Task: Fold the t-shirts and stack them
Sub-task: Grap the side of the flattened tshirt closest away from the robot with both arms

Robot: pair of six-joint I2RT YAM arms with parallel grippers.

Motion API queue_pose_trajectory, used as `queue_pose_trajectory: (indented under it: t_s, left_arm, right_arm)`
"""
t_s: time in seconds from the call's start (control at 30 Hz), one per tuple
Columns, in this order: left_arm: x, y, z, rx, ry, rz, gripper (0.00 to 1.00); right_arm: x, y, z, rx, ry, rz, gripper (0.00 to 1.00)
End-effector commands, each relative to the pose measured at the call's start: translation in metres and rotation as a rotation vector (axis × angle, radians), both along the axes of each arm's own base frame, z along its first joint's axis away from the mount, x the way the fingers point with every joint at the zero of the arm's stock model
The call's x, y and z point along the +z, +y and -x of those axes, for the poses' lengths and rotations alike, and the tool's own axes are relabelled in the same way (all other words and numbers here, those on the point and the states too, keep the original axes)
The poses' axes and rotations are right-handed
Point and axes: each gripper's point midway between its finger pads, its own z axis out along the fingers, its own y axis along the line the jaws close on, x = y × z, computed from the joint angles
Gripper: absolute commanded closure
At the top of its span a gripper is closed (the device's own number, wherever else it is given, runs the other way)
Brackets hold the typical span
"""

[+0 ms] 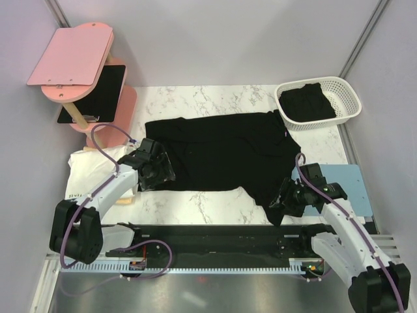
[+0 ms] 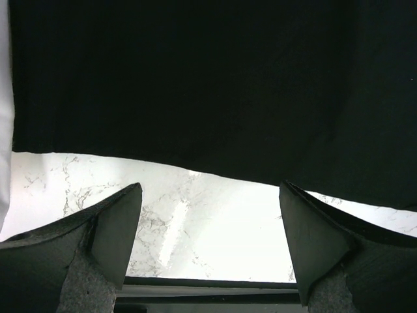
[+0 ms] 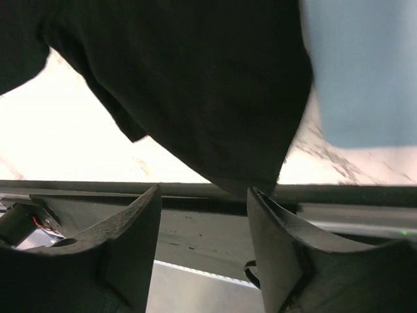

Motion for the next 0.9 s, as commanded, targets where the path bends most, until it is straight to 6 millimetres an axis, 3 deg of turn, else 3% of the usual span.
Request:
queue_pose_trajectory:
  t_s: [0.0, 0.2, 0.5, 0.63, 0.87]
  left_arm:
    - [0.009, -0.005, -0.017, -0.011, -0.046, 0.012, 0.08]
    - [0.008, -0.006, -0.023, -0.01, -0.039, 0.007, 0.08]
    - [0.003, -0.01, -0.033, -0.027, -0.01, -0.002, 0.08]
    - [0.0, -0.009, -0.032, -0.031, -0.002, -0.008, 0.08]
    - [-0.002, -0.008, -0.031, -0.034, 0.004, -0.014, 0.09]
  right_arm:
    - [0.018, 0.011, -0.036, 0.087, -0.147, 0.003, 0.42]
    - [0.023, 0.041, -0.055, 0.24, -0.214, 0.033, 0.5]
    - [0.017, 0.091, -0.065, 0.513, -0.258, 0.298, 0.51]
    - [-0.002, 0.095, -0.065, 0.543, -0.228, 0.39, 0.51]
    - [0.004, 0.08, -0.078, 0.529, -0.252, 0.569, 0.52]
